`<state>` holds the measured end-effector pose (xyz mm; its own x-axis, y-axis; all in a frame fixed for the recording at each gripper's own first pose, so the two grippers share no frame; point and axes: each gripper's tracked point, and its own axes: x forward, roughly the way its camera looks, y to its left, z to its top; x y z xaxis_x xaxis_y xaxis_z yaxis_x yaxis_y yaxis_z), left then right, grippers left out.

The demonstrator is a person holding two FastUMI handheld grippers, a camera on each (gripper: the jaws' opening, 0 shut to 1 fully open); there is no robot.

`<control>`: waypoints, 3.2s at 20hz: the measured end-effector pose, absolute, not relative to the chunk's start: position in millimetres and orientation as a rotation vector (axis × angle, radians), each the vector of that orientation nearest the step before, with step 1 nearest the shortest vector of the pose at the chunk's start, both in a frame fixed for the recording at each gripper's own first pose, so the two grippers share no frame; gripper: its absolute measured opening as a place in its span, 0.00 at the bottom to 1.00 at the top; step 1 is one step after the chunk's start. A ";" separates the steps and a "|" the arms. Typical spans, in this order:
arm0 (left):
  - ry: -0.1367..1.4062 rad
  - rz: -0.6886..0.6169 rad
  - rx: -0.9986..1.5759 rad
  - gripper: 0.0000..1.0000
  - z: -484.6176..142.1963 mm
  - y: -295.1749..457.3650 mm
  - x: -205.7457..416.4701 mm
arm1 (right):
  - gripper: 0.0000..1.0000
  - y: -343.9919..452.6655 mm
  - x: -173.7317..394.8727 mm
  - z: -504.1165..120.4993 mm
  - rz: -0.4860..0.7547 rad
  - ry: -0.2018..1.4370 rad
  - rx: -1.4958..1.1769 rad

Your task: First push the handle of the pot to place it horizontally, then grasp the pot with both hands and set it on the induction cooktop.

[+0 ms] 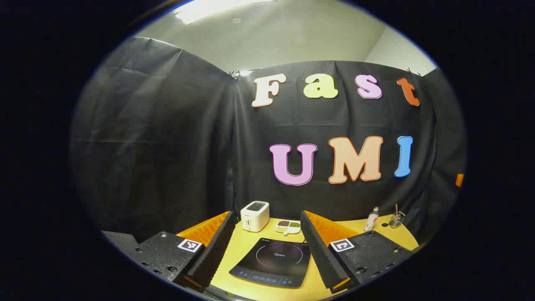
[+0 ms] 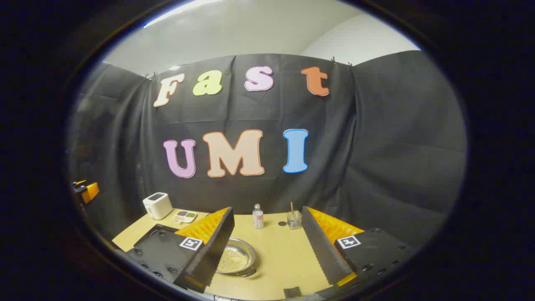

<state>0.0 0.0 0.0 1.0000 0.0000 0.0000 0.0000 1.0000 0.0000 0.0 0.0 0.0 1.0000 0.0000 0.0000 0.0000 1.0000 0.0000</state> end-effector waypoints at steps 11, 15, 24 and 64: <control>0.015 -0.031 -0.021 0.93 -5.1 4.3 -5.2 | 0.96 4.8 -25.1 5.0 -0.043 -0.012 -0.013; 0.007 -0.047 -0.016 0.95 -3.0 7.8 -5.0 | 0.96 8.8 -35.0 6.3 -0.067 -0.025 -0.003; 0.005 -0.147 -0.006 0.93 -12.4 9.6 1.5 | 0.96 19.1 -55.1 -9.1 -0.146 -0.018 0.043; 0.105 -0.006 0.066 0.94 -38.6 -44.4 100.8 | 0.00 42.4 52.3 -346.7 -0.012 0.953 0.321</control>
<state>100.8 -44.4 -38.6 0.9945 -0.0022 -0.1044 0.0091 0.9978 0.0657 52.3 42.4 -346.7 0.5825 0.1303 -0.8024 0.1512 0.9525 0.2644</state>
